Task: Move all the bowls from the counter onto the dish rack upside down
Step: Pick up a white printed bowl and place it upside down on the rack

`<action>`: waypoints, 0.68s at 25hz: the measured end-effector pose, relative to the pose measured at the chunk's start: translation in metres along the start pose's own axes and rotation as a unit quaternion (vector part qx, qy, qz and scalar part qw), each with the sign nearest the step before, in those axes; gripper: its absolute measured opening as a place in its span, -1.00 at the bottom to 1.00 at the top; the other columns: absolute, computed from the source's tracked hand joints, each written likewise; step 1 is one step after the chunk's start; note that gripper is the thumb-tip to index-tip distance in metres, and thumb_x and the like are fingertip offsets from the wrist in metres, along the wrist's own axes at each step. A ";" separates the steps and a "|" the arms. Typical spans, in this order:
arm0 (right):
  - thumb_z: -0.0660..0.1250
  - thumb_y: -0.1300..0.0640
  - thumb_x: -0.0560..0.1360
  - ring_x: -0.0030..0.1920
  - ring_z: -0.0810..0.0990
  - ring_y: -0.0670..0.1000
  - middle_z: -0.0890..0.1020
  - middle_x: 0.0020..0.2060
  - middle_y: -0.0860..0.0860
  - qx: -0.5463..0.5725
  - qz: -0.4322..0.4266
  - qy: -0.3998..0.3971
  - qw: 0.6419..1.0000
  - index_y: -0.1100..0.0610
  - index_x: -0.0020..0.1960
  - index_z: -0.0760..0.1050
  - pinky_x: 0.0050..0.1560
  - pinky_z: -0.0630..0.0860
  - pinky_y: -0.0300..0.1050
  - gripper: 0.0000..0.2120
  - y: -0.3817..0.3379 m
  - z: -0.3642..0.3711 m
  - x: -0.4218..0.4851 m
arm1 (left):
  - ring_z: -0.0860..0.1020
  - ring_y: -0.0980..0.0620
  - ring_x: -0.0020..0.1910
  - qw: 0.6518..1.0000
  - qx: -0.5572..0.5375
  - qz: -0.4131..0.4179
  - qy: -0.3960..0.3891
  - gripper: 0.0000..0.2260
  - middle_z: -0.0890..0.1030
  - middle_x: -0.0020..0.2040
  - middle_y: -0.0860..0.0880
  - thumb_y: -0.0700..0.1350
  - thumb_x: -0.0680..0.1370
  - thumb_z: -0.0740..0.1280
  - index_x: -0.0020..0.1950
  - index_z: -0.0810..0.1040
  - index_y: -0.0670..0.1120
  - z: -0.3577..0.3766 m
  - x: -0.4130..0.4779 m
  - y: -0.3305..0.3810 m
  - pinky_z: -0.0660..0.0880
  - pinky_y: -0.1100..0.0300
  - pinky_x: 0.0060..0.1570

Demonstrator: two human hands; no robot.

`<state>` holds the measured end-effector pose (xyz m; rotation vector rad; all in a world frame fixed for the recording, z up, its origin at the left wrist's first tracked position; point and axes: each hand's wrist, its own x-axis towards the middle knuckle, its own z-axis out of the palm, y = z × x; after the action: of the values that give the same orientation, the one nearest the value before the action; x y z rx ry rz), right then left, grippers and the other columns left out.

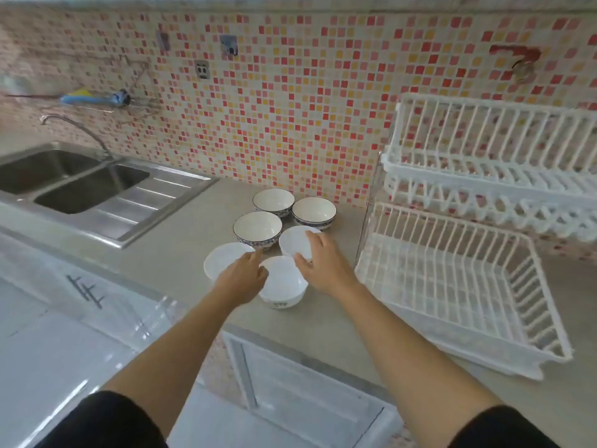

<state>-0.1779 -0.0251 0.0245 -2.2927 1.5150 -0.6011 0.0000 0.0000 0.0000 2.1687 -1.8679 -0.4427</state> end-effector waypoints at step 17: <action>0.22 0.28 0.43 0.10 0.51 0.18 0.45 0.26 0.16 0.399 0.421 -0.006 0.815 0.19 0.32 0.27 -0.06 0.63 0.19 -0.54 0.045 0.139 0.009 | 0.53 -0.27 0.17 0.965 -0.236 -0.111 -0.026 -0.58 0.54 0.23 -0.23 -0.26 0.51 0.26 0.33 0.24 -0.21 0.094 0.022 -0.037 0.49 -0.04 0.08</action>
<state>-0.1386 -0.0447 -0.1151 -0.8716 1.6268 -0.7348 0.0011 -0.0149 -0.1023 2.0458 -1.3624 -0.8936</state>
